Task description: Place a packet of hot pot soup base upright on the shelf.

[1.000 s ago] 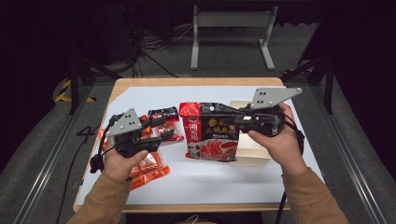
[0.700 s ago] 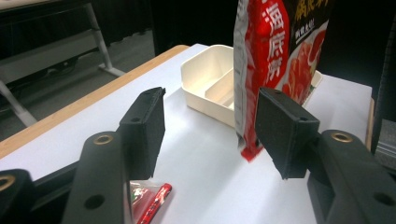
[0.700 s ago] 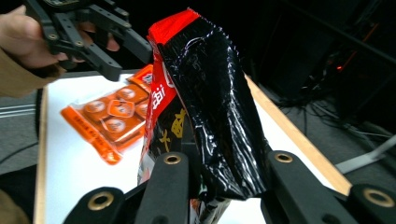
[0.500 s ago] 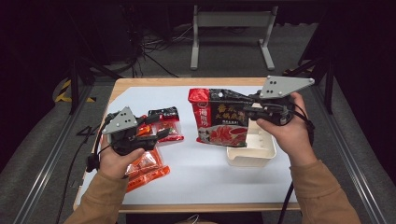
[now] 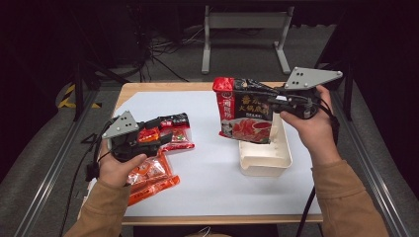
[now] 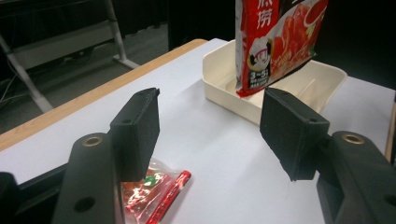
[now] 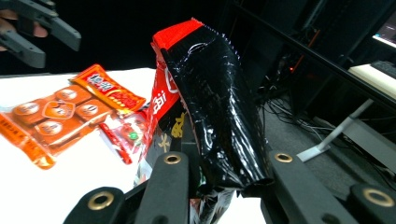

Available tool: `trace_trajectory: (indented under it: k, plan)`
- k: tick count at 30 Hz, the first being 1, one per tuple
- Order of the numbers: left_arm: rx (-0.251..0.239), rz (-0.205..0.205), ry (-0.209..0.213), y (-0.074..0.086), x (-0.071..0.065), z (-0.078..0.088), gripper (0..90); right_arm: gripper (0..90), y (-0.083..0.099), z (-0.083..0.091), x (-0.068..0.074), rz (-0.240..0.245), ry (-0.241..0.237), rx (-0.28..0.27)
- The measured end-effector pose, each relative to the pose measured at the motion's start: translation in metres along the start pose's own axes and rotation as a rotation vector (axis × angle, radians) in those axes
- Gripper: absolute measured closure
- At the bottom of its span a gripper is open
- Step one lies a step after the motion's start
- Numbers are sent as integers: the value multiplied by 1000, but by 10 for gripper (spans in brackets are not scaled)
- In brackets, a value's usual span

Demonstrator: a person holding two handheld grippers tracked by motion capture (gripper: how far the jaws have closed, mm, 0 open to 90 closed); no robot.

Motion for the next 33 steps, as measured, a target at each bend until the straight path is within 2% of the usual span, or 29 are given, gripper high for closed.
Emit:
trace_trajectory:
  k: [14, 20, 24, 33]
  plan:
    - [45, 15, -17, 9, 10, -8, 351, 764, 10, -7, -34, -11, 40, 17]
    - [44, 14, -13, 11, 12, -11, 354, 764, 16, -9, -45, -17, 48, 10]
    - [41, 0, -25, 12, 15, -12, 356, 764, 20, -11, -53, -16, 62, 8]
    - [22, 12, -25, 14, 19, -14, 321, 764, 29, -19, -68, -13, 86, 13]
Point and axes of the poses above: each handheld gripper's, and its own axes: z roughly backward along the jaws, y roughly out of its underside, x roughly to its left, the point moved 7 cm from there along -z, roughly forward along the jaws, and after that the axes turned 15 degrees about x, right-handed, at the moved point
